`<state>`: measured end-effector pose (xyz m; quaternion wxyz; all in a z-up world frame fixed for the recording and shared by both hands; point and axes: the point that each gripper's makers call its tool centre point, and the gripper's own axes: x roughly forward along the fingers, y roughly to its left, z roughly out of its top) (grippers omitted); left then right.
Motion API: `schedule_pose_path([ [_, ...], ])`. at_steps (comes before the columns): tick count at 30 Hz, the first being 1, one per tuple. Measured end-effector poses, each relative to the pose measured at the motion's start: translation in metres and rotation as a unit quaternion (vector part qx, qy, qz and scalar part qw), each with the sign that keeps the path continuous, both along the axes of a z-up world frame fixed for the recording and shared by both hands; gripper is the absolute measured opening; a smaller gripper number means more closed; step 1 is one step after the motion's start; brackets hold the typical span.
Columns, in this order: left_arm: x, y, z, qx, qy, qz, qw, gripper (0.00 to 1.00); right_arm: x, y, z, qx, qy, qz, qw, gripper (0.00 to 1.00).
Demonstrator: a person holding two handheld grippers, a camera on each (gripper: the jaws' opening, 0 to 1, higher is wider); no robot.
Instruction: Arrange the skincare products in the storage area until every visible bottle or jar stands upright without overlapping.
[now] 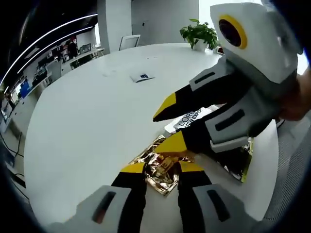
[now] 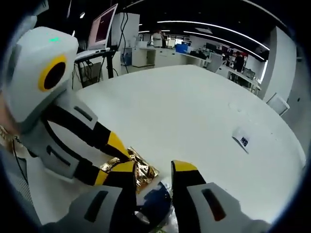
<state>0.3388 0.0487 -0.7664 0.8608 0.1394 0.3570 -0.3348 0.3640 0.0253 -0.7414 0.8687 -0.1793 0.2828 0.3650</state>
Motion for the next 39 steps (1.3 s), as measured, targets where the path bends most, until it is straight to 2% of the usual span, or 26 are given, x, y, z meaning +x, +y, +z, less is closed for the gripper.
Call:
schedule_pose_path([
  [5, 0.0, 0.0, 0.0, 0.001, 0.001, 0.0, 1.0, 0.26, 0.001, -0.001, 0.004, 0.012, -0.002, -0.006, 0.9999, 0.36],
  [9, 0.0, 0.001, 0.0, -0.001, 0.004, 0.004, 1.0, 0.26, 0.002, -0.006, 0.011, 0.018, -0.006, -0.01, 0.9998, 0.37],
  [14, 0.001, -0.001, 0.002, -0.015, 0.015, 0.018, 0.9996, 0.37, 0.004, -0.012, 0.024, 0.032, -0.013, -0.016, 0.9993, 0.39],
  [16, 0.0, -0.002, 0.003, -0.015, 0.017, 0.017, 0.9996, 0.36, 0.003, -0.013, 0.032, 0.038, -0.017, -0.015, 0.999, 0.4],
  [21, -0.002, -0.004, 0.007, -0.019, 0.017, 0.019, 0.9995, 0.36, 0.003, -0.014, 0.033, 0.051, -0.02, -0.012, 0.9984, 0.43],
  [32, -0.012, 0.003, 0.018, -0.015, 0.015, 0.025, 0.9995, 0.43, -0.018, -0.015, 0.049, 0.082, -0.017, -0.001, 0.9965, 0.58],
  [36, -0.02, 0.004, 0.024, -0.012, 0.016, 0.029, 0.9994, 0.47, -0.03, -0.017, 0.061, 0.086, -0.024, 0.003, 0.996, 0.63],
  [39, -0.028, 0.004, 0.03, -0.011, 0.016, 0.03, 0.9994, 0.5, -0.036, -0.017, 0.062, 0.092, -0.027, 0.007, 0.9954, 0.66],
])
